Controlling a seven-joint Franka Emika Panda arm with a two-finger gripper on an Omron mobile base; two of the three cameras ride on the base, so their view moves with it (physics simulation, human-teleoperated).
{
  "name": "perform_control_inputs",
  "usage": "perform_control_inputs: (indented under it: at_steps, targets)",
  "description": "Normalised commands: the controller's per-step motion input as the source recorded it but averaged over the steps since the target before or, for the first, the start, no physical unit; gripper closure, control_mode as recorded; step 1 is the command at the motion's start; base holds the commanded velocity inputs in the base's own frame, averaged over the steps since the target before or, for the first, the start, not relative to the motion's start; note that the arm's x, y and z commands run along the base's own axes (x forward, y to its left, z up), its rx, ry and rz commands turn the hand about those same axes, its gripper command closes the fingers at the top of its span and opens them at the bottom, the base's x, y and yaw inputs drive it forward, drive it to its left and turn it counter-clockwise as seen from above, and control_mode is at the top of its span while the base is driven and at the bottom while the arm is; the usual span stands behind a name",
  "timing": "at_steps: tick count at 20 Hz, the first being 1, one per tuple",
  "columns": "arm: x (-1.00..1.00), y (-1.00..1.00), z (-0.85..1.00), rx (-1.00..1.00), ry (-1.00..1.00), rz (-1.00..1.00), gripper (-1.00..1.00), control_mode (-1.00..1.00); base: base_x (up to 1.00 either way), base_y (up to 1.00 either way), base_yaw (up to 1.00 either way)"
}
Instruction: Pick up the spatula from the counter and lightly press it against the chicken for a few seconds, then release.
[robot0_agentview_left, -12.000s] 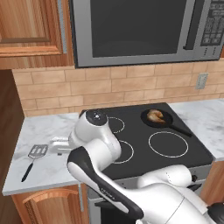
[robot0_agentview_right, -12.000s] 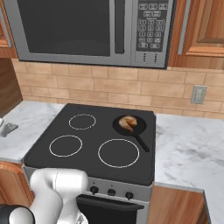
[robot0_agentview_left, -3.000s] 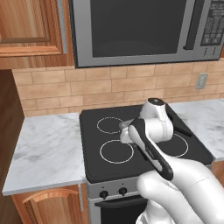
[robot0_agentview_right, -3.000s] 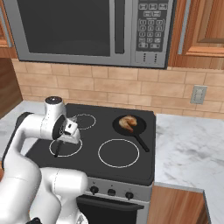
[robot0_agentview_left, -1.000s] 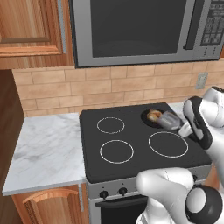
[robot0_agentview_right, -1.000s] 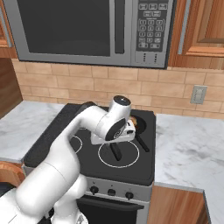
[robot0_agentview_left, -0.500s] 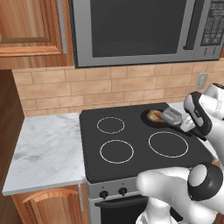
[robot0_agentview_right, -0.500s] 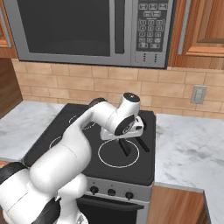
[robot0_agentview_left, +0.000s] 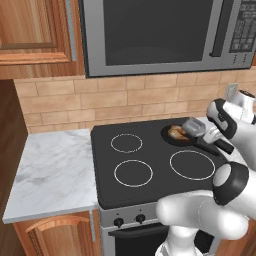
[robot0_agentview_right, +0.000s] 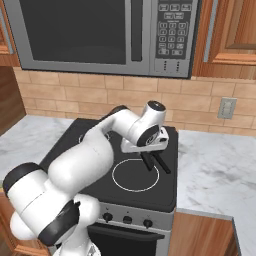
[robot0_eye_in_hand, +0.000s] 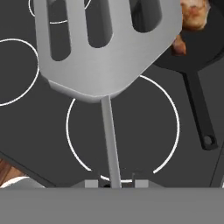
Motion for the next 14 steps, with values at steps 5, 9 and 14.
perform_control_inputs:
  at_steps: [5,9,14]
  targets:
    - [0.35,-0.15,-0.15,0.00,0.00,0.00,1.00,-1.00,0.00,0.00,0.00]
    - [0.40,-0.07,-0.13,0.01,0.00,0.00,1.00,-1.00,0.00,0.00,0.00]
    - [0.29,0.00,-0.04,0.02,-0.10,0.00,1.00,-1.00,0.00,0.00,0.00]
